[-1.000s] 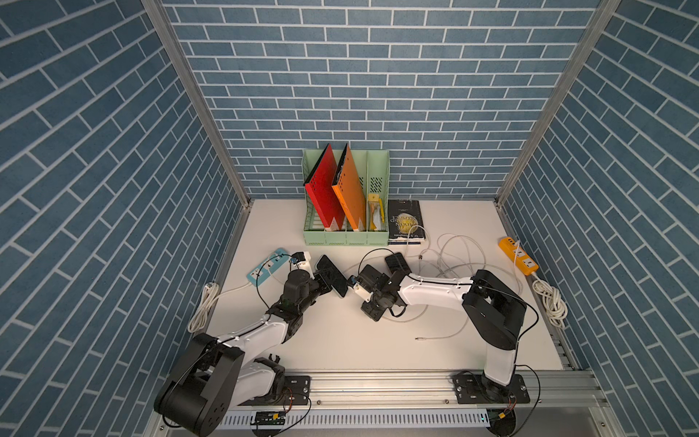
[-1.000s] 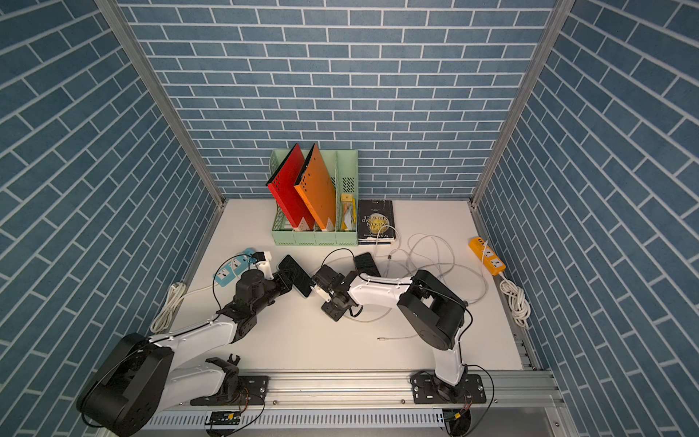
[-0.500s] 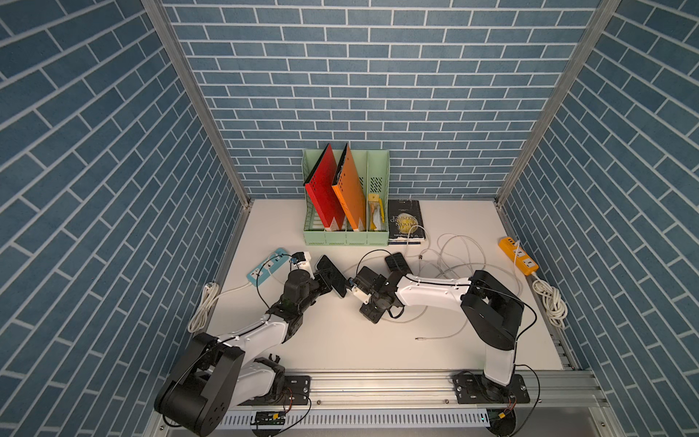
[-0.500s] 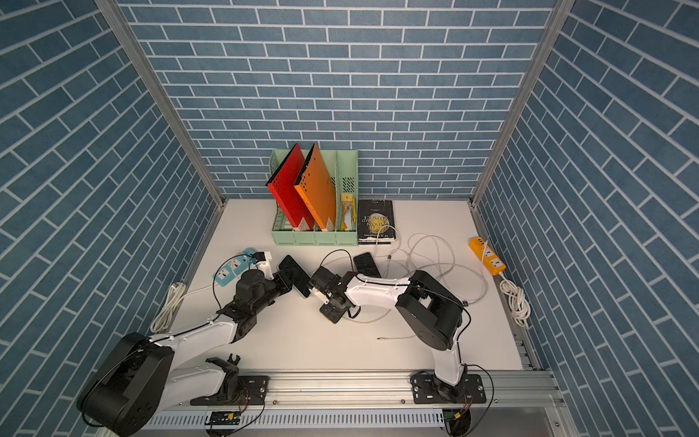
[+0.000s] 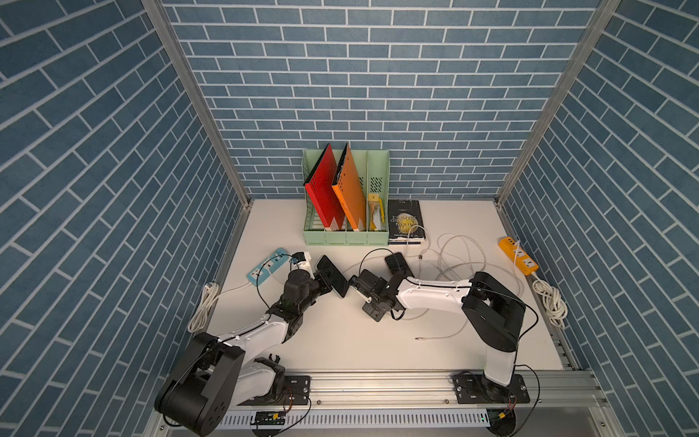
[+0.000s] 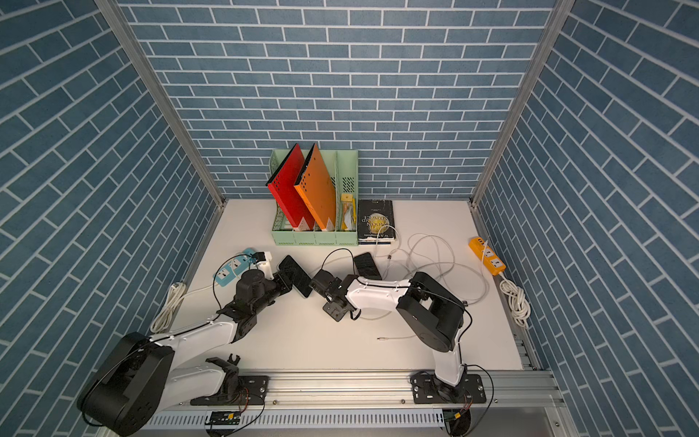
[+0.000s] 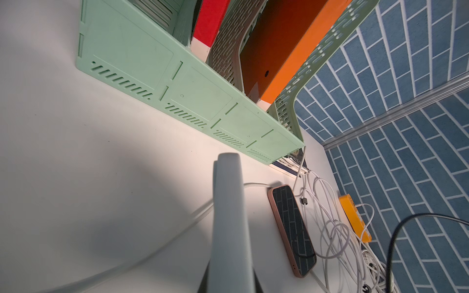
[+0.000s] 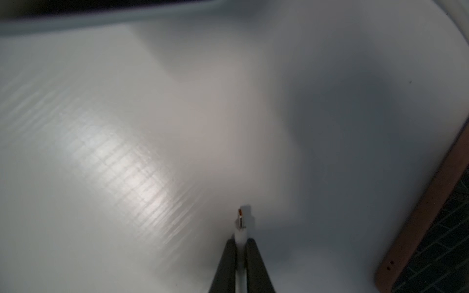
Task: Plug the charging cable into the phone
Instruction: Pick up the charging cable from the center of the board, then insert the charging cable into the phone.
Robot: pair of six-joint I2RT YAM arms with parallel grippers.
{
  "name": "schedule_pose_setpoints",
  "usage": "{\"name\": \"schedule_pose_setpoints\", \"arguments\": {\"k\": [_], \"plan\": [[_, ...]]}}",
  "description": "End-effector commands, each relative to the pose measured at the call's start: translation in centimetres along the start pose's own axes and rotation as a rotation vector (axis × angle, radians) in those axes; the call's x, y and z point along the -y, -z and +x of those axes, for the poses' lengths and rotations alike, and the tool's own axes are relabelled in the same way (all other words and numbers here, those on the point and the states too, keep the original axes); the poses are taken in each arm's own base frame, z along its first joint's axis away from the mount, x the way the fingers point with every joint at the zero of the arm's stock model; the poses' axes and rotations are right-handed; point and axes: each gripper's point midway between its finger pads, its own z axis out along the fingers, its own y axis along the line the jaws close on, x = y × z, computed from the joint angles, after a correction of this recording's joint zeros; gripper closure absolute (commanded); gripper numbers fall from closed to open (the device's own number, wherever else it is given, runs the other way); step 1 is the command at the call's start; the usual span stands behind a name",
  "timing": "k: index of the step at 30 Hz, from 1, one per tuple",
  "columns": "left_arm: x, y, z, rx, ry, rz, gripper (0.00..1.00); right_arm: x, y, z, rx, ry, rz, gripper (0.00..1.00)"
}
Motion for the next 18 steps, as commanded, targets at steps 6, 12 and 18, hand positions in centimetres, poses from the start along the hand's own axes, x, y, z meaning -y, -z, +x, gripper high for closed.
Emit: {"name": "schedule_pose_setpoints", "arguments": {"k": [6,12,18], "plan": [[6.2,1.0,-1.6,0.035,-0.054,0.303,1.00,1.0,8.9,-5.9,0.463,-0.098,-0.220,1.00],[11.0,4.0,-1.6,0.033,-0.099,0.576,1.00,0.6,14.1,-6.0,0.686,-0.114,-0.415,1.00],[13.5,6.6,-2.0,0.051,-0.164,0.703,1.00,-1.5,17.0,-3.6,0.780,-0.106,-0.659,1.00]]}}
